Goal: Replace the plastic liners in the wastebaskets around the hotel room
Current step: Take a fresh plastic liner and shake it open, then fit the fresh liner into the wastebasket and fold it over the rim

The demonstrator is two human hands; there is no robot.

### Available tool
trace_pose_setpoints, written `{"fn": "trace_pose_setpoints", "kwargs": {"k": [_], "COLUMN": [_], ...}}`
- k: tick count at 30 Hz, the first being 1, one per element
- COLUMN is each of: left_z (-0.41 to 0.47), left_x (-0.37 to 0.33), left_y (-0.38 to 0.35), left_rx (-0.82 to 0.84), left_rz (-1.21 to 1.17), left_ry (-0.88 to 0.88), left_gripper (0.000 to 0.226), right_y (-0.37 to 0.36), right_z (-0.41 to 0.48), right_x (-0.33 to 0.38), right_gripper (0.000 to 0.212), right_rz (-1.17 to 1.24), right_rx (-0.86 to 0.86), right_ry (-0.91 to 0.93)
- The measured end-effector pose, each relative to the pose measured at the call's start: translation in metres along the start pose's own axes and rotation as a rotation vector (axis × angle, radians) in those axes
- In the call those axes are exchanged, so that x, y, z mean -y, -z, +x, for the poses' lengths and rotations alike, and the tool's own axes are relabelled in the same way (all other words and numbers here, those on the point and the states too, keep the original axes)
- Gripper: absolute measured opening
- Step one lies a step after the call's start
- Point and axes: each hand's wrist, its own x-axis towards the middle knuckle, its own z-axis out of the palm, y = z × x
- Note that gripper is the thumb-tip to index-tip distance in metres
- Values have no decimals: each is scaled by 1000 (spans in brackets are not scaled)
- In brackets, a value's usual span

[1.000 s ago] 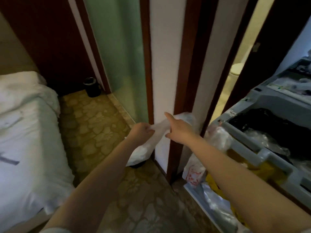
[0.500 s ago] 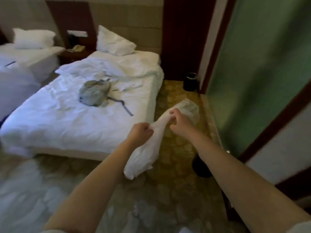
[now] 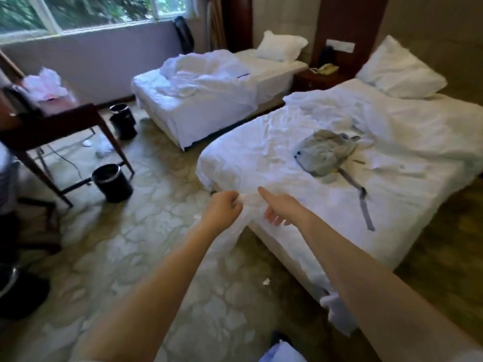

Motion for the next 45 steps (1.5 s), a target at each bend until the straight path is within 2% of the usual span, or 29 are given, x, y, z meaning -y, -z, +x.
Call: {"fn": "trace_pose_setpoints", "kwargs": {"k": [5,9,13,19,24,29,33,38,45], "left_z": [72,113,158,271,378,481,573,705,863], "left_x": [40,77,134,238,299,352,402,464,528], "left_y": [49,85,106,146,201,243,262,294,372], "left_rx": [13,-22,-149,-215,-132,-94,-77,-96,-159], "left_rz": [79,101,83,46,-8,-50,-43,-37,7], "left_ry": [92,164,239,267,238,229,245,294,317], "left_gripper": [20,36,47,49,48,45,45,44,45], "right_y": [-1,-25,-66,-112,-123,-129,-141,-148,-158], "right_z": [93,159,224,343,435,523,621,763,914], "right_x": [89,161,220,305,391,467,517,594,723], "right_gripper": [55,31,23,26,16,26,27,16,20], "right_rz": [195,235,191,171,165,219,208,192,221], "right_rx": [133,223,283,266,172,120,124,184,223], "right_ry": [37,97,131,185,213,281,302,247,271]}}
